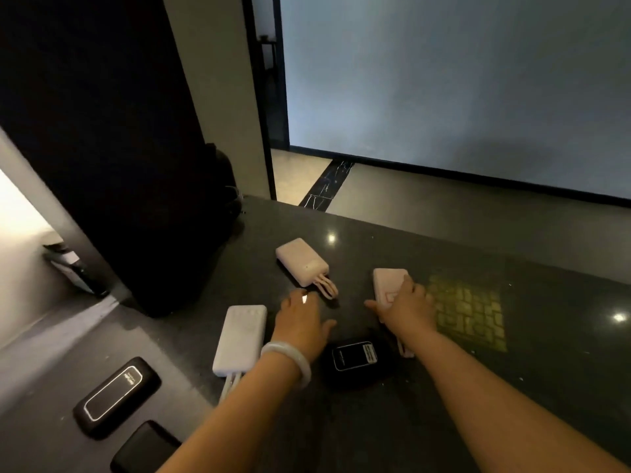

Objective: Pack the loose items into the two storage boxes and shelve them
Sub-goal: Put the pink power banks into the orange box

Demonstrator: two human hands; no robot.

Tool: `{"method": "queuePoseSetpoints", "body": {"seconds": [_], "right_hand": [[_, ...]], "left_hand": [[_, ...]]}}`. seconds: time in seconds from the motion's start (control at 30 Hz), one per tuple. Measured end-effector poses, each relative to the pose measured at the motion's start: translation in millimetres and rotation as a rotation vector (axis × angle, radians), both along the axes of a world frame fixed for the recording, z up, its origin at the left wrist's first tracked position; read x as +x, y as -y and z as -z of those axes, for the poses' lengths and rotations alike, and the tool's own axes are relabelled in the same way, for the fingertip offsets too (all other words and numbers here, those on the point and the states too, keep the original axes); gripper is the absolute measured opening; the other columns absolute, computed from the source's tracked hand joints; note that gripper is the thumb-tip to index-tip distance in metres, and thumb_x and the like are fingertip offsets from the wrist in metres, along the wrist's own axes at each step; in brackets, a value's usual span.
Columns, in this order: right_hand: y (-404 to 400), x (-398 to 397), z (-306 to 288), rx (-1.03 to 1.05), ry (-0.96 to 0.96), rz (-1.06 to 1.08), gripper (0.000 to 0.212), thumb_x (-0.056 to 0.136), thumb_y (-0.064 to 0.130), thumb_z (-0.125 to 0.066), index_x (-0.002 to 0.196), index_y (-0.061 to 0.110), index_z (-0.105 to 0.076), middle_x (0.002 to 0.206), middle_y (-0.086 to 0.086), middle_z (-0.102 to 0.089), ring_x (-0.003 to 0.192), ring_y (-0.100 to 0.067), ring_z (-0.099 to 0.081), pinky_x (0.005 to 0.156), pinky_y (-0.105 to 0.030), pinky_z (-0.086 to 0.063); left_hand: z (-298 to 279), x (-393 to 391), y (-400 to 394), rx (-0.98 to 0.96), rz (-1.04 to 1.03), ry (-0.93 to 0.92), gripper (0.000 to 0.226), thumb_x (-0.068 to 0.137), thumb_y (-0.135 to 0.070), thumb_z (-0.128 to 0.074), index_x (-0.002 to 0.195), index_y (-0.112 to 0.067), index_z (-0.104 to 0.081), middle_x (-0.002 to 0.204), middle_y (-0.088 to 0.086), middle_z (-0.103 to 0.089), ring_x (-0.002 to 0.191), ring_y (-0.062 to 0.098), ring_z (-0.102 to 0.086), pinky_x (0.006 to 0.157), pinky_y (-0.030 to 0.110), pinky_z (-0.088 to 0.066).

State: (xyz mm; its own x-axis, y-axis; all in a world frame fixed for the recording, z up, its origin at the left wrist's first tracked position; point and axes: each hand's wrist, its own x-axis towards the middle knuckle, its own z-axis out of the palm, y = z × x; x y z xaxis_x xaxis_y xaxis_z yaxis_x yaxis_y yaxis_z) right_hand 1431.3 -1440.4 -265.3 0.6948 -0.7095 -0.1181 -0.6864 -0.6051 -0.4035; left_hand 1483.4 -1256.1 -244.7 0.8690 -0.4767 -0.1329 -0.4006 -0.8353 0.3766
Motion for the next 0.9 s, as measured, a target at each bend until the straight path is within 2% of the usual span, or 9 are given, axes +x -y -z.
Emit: {"method": "queuePoseSetpoints", "body": {"seconds": [0.13,0.27,0.37,0.47,0.53,0.63,0.73,0.8,0.9], "right_hand": [[0.6,3.4,10.9,-0.143,0.030,-0.008,0.084,0.082,0.056,-0.061,0.145,0.010,-0.028,0.138,-0.013,-0.036,0.123,-0.031,-0.036,0.102,-0.040,-0.035],[4.4,-1.5,14.1,-0.145,0.042,-0.014,0.082,0.083,0.057,-0.059,0.146,0.015,-0.027,0.139,-0.011,-0.034,0.123,-0.030,-0.035,0.101,-0.040,-0.035],[1.7,-2.3,16.9,-0.120,0.024,-0.002,0.084,0.085,0.056,-0.057,0.149,0.018,-0.018,0.145,-0.011,-0.027,0.125,-0.031,-0.031,0.104,-0.041,-0.033],[-0.3,-1.2,18.5,-0.115,-0.011,0.000,0.085,0.086,0.054,-0.057,0.150,0.019,-0.014,0.147,-0.011,-0.024,0.127,-0.032,-0.029,0.105,-0.043,-0.031],[0.3,-0.8,18.7,-0.122,-0.016,-0.007,0.086,0.085,0.053,-0.059,0.150,0.018,-0.014,0.145,-0.012,-0.026,0.126,-0.033,-0.029,0.104,-0.044,-0.032],[0.3,-1.5,19.3,-0.136,-0.024,-0.019,0.086,0.085,0.052,-0.058,0.150,0.018,-0.013,0.144,-0.012,-0.026,0.125,-0.033,-0.030,0.103,-0.045,-0.032],[-2.2,-1.5,20.9,-0.156,-0.030,-0.019,0.085,0.086,0.052,-0.056,0.150,0.018,-0.011,0.144,-0.012,-0.025,0.125,-0.034,-0.030,0.103,-0.045,-0.032],[-2.7,-2.0,22.6,-0.175,-0.030,-0.024,0.085,0.086,0.053,-0.055,0.150,0.018,-0.010,0.145,-0.013,-0.025,0.125,-0.034,-0.030,0.104,-0.045,-0.032],[-0.3,-3.6,24.0,-0.174,-0.017,-0.032,0.086,0.086,0.054,-0.054,0.151,0.019,-0.010,0.146,-0.012,-0.024,0.127,-0.033,-0.029,0.105,-0.045,-0.030]], "left_hand": [[7.1,31.0,15.5,-0.094,-0.122,0.053,0.074,0.089,-0.050,-0.057,0.146,-0.016,-0.024,0.151,0.012,-0.023,0.137,0.031,-0.026,0.111,0.043,-0.031],[9.3,71.4,41.9,-0.091,-0.267,0.002,0.089,0.089,-0.060,-0.050,0.152,-0.021,-0.002,0.157,0.013,0.000,0.143,0.037,-0.010,0.114,0.050,-0.020],[17.5,92.9,61.1,-0.009,-0.246,-0.071,0.083,0.091,-0.061,-0.045,0.153,-0.033,0.003,0.158,0.011,0.014,0.144,0.039,0.007,0.115,0.056,-0.015],[27.3,98.4,67.8,0.247,-0.094,-0.026,0.075,0.094,-0.041,-0.052,0.152,-0.037,-0.004,0.153,0.013,0.023,0.139,0.048,0.018,0.113,0.064,-0.016],[29.0,97.9,63.7,0.371,0.074,0.024,0.084,0.091,-0.033,-0.059,0.152,-0.035,0.000,0.155,0.012,0.022,0.139,0.048,0.020,0.113,0.067,-0.007],[33.8,101.9,44.3,0.158,0.176,-0.020,0.076,0.092,-0.021,-0.057,0.151,-0.037,-0.012,0.161,0.004,0.010,0.144,0.038,0.017,0.117,0.059,-0.006],[33.0,103.2,27.6,-0.006,0.245,-0.031,0.056,0.092,-0.034,-0.058,0.144,-0.035,-0.035,0.159,0.000,-0.007,0.145,0.034,0.005,0.117,0.052,-0.012],[28.7,104.5,33.8,-0.044,0.186,-0.013,0.057,0.088,-0.048,-0.060,0.139,-0.029,-0.042,0.153,0.004,-0.018,0.140,0.034,-0.010,0.114,0.052,-0.023],[27.3,110.7,57.2,0.015,-0.075,0.001,0.091,0.080,-0.061,-0.063,0.147,-0.014,-0.022,0.149,0.015,-0.018,0.137,0.036,-0.020,0.109,0.050,-0.031]]}}
